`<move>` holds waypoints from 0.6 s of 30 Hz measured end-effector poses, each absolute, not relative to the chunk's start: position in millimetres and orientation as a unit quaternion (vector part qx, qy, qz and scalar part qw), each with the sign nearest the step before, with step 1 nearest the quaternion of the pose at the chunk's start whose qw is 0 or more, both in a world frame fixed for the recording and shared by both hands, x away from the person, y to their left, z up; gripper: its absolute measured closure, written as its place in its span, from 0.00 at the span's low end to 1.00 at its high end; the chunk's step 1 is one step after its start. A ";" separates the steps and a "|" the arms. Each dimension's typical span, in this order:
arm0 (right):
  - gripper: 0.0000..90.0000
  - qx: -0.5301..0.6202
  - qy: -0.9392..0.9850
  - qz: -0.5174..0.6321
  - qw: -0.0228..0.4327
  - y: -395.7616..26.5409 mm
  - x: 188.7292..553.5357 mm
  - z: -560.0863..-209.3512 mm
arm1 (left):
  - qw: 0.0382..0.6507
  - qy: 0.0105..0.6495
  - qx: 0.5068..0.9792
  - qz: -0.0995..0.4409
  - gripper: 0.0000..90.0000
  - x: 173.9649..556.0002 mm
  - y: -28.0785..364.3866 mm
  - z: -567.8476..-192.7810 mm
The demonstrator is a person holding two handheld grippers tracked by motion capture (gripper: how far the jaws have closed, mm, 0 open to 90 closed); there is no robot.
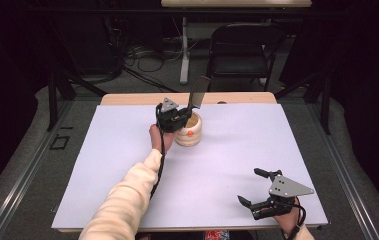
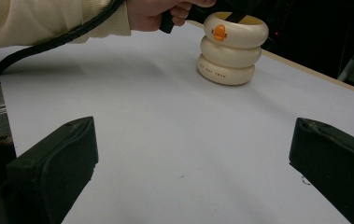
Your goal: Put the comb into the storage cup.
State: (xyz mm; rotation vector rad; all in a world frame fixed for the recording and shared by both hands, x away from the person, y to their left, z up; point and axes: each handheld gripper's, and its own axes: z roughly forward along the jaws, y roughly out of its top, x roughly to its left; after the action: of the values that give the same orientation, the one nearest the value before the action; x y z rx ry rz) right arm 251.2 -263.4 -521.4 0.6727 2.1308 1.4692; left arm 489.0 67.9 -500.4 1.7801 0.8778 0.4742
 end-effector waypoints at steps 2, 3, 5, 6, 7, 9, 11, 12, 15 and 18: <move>0.01 0.245 0.775 0.535 0.231 -263.4 251.2 -521.4 | 0.522 0.367 0.744 0.197 0.80 489.0 67.7 -500.8; 0.01 0.245 0.775 0.535 0.232 -263.5 251.2 -521.4 | 0.521 0.367 0.745 0.198 0.80 489.1 67.6 -501.0; 0.01 0.245 0.775 0.534 0.232 -263.5 251.2 -521.4 | 0.518 0.367 0.747 0.198 0.80 489.0 67.3 -501.6; 0.01 0.245 0.775 0.534 0.232 -263.5 251.1 -521.3 | 0.518 0.368 0.747 0.198 0.80 488.8 67.0 -501.8; 0.01 0.245 0.775 0.534 0.232 -263.6 251.1 -521.3 | 0.517 0.368 0.747 0.197 0.80 488.9 67.0 -502.1; 0.01 0.245 0.775 0.535 0.232 -263.6 251.1 -521.3 | 0.515 0.368 0.748 0.198 0.80 488.7 67.0 -502.5; 0.01 0.245 0.775 0.534 0.232 -263.6 251.1 -521.4 | 0.514 0.368 0.749 0.199 0.80 488.6 67.1 -502.9; 0.01 0.245 0.775 0.534 0.232 -263.6 251.1 -521.3 | 0.512 0.367 0.751 0.199 0.80 488.4 67.2 -503.3; 0.01 0.245 0.775 0.534 0.232 -263.5 251.2 -521.4 | 0.508 0.366 0.754 0.200 0.80 488.0 67.3 -504.0; 0.01 0.245 0.775 0.535 0.232 -263.5 251.1 -521.3 | 0.505 0.366 0.755 0.201 0.80 487.9 67.2 -504.6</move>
State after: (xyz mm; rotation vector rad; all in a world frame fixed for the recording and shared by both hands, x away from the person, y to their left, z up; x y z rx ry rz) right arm 251.1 -263.5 -521.3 0.6728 2.1299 1.4692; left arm 487.9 67.2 -504.6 1.8225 0.8839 0.4848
